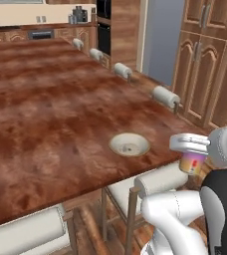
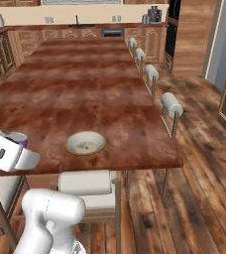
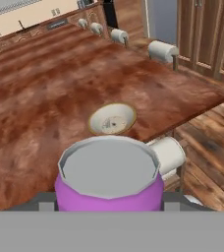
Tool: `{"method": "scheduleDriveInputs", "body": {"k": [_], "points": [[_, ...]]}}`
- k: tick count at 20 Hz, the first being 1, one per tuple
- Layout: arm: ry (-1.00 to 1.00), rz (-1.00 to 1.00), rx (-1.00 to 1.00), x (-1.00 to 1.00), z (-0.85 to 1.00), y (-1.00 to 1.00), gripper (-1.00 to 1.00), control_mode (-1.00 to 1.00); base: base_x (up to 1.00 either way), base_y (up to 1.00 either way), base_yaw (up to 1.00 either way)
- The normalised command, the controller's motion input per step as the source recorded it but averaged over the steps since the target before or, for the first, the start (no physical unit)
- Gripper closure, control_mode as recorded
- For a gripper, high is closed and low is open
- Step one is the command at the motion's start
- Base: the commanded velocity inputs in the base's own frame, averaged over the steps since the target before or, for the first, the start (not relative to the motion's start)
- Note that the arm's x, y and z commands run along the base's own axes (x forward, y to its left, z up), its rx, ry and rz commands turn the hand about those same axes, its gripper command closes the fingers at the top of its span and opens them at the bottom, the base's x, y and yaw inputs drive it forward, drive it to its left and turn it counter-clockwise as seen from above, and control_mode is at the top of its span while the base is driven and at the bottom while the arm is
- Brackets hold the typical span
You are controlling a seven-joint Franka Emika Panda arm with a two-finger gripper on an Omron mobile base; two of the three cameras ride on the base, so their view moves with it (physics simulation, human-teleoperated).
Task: Open the fridge, grab two sodas, and place both sodas inside the bowl with ice on the dining counter.
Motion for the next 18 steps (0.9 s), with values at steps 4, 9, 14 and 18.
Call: {"method": "scheduleDriveInputs", "body": {"k": [4, 9, 14, 18], "points": [[0.00, 0.00, 0.00, 0.00, 0.00, 0.00, 1.00, 1.00, 0.85, -0.34, 0.32], [0.00, 0.00, 0.00, 0.00, 0.00, 0.00, 1.00, 1.00, 0.97, -0.23, 0.31], [0.20, 0.01, 0.05, 0.80, 0.00, -0.19, 1.00, -1.00, 0.20, -0.05, 0.04], [0.32, -0.04, 0.03, 1.00, -0.11, -0.12, 1.00, -1.00, 0.00, 0.00, 0.00]]}}
